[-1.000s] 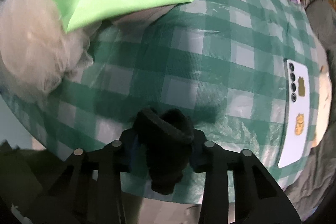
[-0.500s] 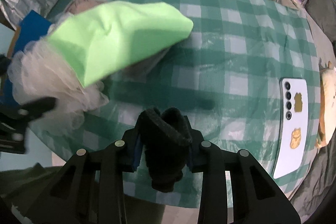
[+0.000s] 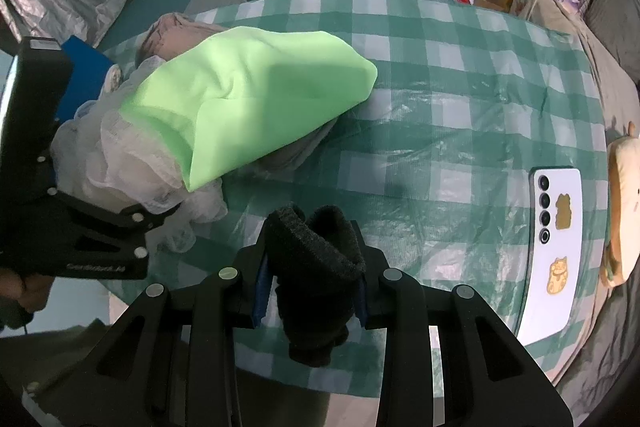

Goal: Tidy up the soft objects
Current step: 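Close the left tool on the white bath puff and lift it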

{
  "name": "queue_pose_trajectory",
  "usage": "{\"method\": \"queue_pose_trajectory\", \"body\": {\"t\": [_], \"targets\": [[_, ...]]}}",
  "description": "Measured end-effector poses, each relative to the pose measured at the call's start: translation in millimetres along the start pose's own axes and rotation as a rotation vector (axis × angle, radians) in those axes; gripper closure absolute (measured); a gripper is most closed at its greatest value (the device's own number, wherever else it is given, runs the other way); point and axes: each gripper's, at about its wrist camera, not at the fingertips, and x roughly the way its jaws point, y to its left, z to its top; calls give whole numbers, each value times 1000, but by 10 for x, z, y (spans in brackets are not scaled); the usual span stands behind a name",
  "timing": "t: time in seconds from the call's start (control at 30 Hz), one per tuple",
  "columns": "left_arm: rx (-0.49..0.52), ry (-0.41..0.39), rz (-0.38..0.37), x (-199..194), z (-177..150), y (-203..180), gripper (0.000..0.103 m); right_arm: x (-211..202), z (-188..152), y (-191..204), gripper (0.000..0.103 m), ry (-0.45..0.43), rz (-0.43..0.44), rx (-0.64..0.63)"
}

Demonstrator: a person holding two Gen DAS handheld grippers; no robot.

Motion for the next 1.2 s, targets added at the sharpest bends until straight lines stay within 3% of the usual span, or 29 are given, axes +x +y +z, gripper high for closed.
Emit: {"method": "queue_pose_trajectory", "body": {"t": [0.17, 0.43, 0.53, 1.2], "targets": [[14, -8, 4, 36, -8, -8, 2, -50, -27, 17, 71, -10, -1, 14], [7, -54, -7, -93, -115, 44, 34, -121, -93, 56, 71, -22, -6, 40], [-3, -80, -28, -197, -142, 68, 41, -144, -116, 90, 71, -28, -7, 46], [-55, -226, -125, -881, -472, 401, 53, -461, -99, 263, 71, -100, 1, 82]]}}
